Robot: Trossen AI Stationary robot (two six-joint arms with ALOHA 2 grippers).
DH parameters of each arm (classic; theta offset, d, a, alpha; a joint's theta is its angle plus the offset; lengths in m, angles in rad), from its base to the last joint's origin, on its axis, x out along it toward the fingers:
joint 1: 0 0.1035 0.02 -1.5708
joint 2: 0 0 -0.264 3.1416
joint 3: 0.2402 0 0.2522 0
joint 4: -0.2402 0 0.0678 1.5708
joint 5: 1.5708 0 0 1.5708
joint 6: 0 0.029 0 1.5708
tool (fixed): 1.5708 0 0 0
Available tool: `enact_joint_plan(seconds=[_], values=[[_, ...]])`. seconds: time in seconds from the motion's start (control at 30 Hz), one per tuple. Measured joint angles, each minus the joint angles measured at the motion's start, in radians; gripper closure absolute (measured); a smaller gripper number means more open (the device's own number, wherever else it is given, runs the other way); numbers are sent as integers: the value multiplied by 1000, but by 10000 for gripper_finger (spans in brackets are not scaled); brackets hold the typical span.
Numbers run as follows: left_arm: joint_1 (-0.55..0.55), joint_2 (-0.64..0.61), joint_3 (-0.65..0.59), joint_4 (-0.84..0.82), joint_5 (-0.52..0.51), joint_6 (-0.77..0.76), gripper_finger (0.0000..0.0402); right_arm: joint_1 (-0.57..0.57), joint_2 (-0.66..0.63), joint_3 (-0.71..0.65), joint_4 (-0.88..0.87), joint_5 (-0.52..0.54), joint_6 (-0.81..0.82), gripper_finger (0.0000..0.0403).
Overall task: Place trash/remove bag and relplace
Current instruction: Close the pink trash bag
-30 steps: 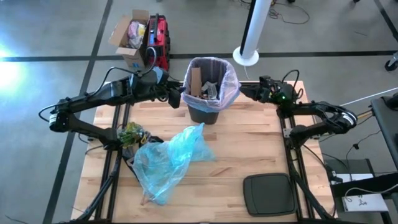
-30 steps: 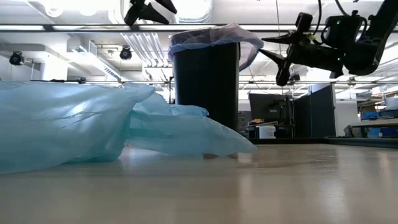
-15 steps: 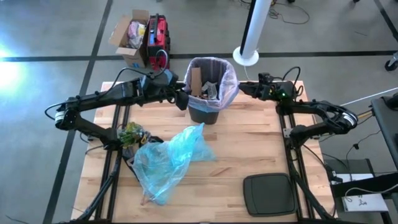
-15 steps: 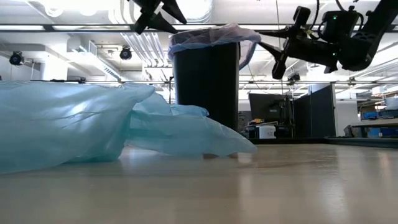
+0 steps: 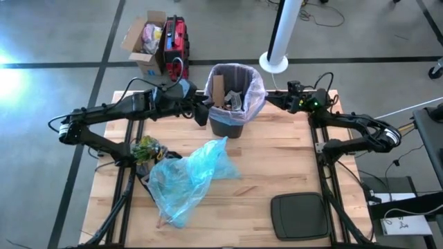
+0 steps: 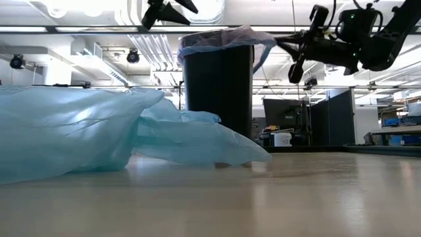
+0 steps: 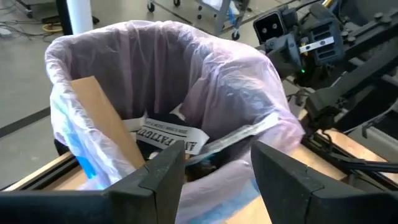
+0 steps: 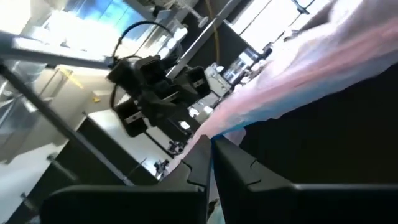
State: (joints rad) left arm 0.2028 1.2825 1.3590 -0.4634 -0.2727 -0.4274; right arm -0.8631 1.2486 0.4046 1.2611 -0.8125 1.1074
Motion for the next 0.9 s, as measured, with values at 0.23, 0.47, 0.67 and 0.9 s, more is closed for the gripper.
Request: enact_joint_plan(seconds=[0.23,0.47,0.67,0.9], values=[[-5,-23,32,-4,-33,-69,228,1,-111,0,-17,4,19,402],[-5,-61,58,-5,-105,2,214,6,-198,11,-210,47,1,403],[3,-77,53,-128,-237,57,204,21,-225,167,-264,55,-4,403],[4,-74,-21,-269,-286,61,201,21,-182,478,-887,157,-295,403]])
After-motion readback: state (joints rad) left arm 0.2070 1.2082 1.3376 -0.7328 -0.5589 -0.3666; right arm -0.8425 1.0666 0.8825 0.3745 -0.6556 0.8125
